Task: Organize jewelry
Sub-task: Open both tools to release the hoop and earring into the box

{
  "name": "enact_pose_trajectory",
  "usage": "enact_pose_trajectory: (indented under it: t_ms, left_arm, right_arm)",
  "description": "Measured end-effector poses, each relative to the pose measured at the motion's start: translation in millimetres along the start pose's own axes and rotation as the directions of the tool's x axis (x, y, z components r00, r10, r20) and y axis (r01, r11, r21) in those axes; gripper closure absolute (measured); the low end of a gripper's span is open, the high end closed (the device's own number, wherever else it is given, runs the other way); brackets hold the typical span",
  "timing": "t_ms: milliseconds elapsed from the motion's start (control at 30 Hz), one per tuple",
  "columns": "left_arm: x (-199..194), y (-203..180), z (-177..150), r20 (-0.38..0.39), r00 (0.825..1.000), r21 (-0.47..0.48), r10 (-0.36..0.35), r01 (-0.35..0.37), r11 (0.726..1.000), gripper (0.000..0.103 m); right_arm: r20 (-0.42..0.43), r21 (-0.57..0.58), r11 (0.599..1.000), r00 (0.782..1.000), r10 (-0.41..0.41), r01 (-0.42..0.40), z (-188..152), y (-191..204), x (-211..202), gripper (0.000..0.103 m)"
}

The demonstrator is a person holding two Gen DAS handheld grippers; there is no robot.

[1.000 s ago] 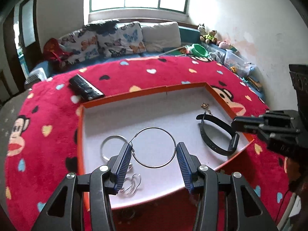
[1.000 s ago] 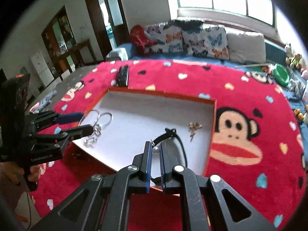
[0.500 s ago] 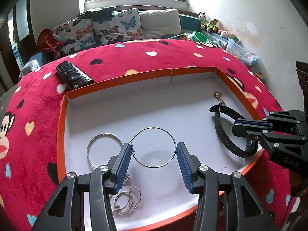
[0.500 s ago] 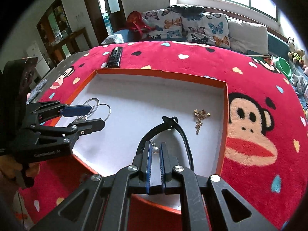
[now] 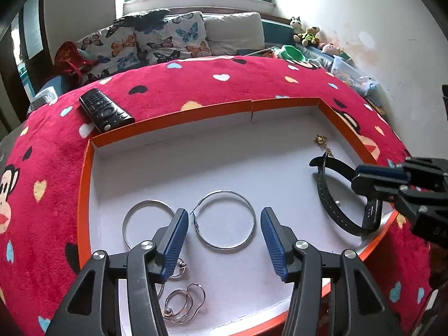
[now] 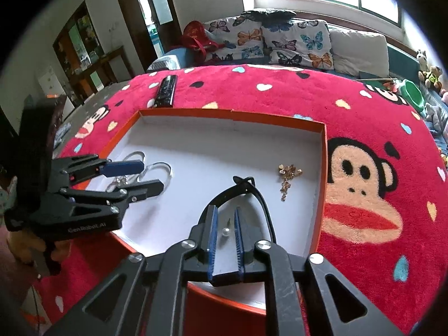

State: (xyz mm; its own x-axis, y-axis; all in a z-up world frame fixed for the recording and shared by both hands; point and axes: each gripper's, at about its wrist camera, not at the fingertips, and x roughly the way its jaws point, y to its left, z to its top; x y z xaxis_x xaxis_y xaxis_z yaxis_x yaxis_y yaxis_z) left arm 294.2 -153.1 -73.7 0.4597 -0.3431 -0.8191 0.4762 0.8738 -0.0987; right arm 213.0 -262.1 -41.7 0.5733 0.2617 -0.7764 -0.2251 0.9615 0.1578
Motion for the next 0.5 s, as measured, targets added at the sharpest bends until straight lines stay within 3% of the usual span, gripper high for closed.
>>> enact_pose_trajectory:
  t_ms: [233,500]
  left_arm:
    - [-14,-7,-2,0.026,1.000,0.017,0.011,-0.011,1.000,0.041]
    - [-58,-11,-17,0.069,0.998,0.005,0.011,-0.011,1.000,0.041]
  right_arm:
    - [0.039,0.007,1.000,0.999,-0.012,0.011,4,1,-19,0.080]
    - [0.061,-0.019,1.000,0.998,-0.010,0.012,-8,19,-41,0.079]
